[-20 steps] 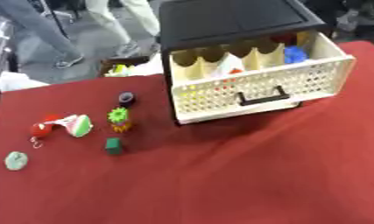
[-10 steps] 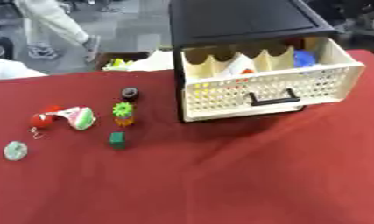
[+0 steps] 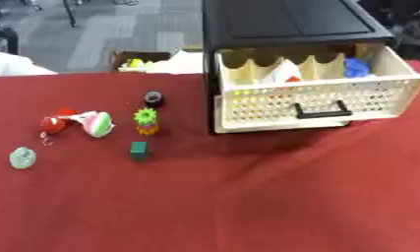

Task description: Pick up objects from table and place into drawer.

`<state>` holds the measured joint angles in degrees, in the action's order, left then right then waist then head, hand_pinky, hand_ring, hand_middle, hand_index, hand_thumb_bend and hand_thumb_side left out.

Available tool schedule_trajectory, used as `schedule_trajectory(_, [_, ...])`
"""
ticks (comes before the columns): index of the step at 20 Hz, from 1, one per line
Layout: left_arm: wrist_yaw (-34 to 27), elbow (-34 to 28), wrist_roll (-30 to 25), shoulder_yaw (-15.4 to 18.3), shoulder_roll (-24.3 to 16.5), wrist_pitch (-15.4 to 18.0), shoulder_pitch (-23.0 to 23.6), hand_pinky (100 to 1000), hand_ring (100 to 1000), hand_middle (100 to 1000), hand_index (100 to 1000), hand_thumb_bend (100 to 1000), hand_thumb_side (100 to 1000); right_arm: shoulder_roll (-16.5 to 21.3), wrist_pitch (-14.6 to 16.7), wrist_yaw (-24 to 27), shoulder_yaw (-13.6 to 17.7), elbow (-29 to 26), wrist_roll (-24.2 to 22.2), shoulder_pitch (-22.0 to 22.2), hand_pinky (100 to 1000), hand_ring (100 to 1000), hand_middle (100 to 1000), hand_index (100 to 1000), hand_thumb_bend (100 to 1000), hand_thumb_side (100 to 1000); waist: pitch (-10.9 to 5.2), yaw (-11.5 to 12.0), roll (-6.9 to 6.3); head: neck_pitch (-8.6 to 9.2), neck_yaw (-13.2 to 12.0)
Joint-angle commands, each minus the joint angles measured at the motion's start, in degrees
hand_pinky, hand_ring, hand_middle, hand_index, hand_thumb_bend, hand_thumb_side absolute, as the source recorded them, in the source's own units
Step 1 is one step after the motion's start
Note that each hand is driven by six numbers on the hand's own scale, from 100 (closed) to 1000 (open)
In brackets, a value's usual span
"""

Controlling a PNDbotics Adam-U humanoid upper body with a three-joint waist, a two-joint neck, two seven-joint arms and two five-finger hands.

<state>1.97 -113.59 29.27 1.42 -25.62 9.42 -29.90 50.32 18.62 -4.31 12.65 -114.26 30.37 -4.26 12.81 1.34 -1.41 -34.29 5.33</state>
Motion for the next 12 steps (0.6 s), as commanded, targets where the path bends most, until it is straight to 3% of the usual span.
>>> schedule_trajectory(1, [1.22,-1.01,-1.64,1.23,1.7,1.8,1.82,494,611,640,812,100,899,3.84,0.07,-4.26,0.39,-0.33,-1.62,0.58,519,478,472,699,100,985,-0.67,0.04,0.41,-0.52,0.75])
schedule_trajectory(5, [3.95,-1.01,-3.59,2.37,4.72,3.5,4.98,502,618,649,820,100,883,7.14,0.32,-12.07,-0.02,-0.33,-6.03,2.47,520,518,511,723,100,989,-0.68,-0.23,0.88,-0.51,1.0])
schedule_trajectory(12, [7.78,-1.01,-4.61,2.65,5.89,4.57,7.72,503,619,647,813,100,893,13.03,3.67,-22.46,-3.27,-0.33,-20.23,6.82,499,565,569,753,100,1000,-0.84,-0.92,1.28,-0.23,0.94])
